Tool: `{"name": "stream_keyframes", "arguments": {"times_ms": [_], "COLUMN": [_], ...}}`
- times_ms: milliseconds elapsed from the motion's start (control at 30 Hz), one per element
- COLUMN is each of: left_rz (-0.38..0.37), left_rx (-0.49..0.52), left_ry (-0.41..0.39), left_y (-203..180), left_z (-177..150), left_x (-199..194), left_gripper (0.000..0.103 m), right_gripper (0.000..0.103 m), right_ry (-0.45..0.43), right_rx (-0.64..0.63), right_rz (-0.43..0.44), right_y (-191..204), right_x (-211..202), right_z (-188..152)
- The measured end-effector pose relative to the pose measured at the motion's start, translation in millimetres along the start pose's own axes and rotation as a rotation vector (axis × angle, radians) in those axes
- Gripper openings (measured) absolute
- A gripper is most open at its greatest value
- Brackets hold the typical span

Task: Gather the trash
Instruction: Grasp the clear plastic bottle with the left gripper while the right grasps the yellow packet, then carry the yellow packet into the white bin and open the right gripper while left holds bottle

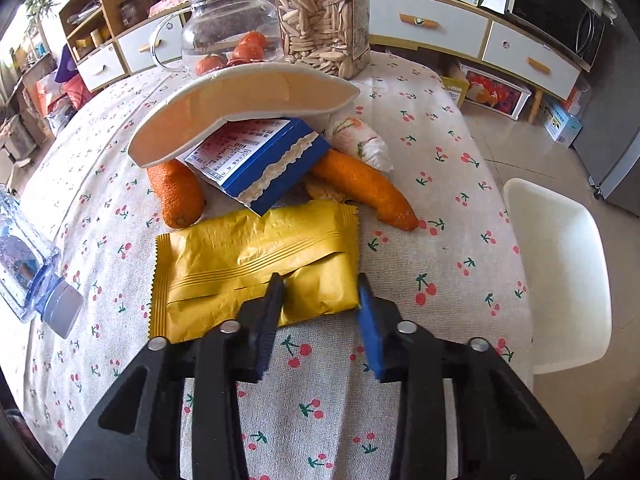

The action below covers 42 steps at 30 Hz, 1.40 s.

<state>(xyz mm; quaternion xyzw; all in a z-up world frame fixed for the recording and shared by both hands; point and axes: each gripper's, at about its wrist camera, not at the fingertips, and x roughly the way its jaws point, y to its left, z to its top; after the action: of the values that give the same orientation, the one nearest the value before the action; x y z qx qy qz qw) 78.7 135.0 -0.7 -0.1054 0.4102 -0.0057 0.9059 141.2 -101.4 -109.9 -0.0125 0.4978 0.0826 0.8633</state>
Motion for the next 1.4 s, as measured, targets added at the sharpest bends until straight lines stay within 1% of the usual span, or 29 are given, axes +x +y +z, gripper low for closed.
{"name": "stream_keyframes", "arguments": {"times_ms": [100,267,333,367,500,533,733,967,1400], "left_rz": [0.001,-0.004,-0.004,-0.005,-0.012,-0.014,-0.014,-0.014,-0.009], "left_rx": [0.001,-0.004,-0.009,-0.011,-0.011,-0.008,0.004,-0.005,0.013], "left_ry": [0.0,-0.014,-0.021,-0.024,-0.041,-0.044,-0.06,-0.1,-0.167], "left_y": [0,0,1,1,-1,-3,-11,-15,-35], "left_z": [0,0,1,1,0,0,0,3,8], "left_x": [0,-5,-7,-8,-11,-11,-11,-16,-21], "left_gripper": [0.062,0.062,0.062,0.062,0.062,0.062,0.062,0.062,0.062], "right_gripper": [0.024,0.023,0.021,0.017,0.011,0.008,0.004,0.003,0.003], "right_ry": [0.0,-0.074,-0.106,-0.117,-0.159,-0.163,-0.213,-0.296,-0.391], "right_rx": [0.017,-0.001,-0.013,-0.021,-0.034,-0.037,-0.054,-0.063,-0.029], "right_rz": [0.038,0.077,0.082,0.087,0.093,0.096,0.091,0.078,0.055], "right_y": [-4,-1,-2,-1,-4,-4,-5,-10,-34], "right_x": [-5,-33,-43,-49,-63,-65,-75,-95,-122], "right_z": [-1,2,4,4,4,5,9,15,23]}}
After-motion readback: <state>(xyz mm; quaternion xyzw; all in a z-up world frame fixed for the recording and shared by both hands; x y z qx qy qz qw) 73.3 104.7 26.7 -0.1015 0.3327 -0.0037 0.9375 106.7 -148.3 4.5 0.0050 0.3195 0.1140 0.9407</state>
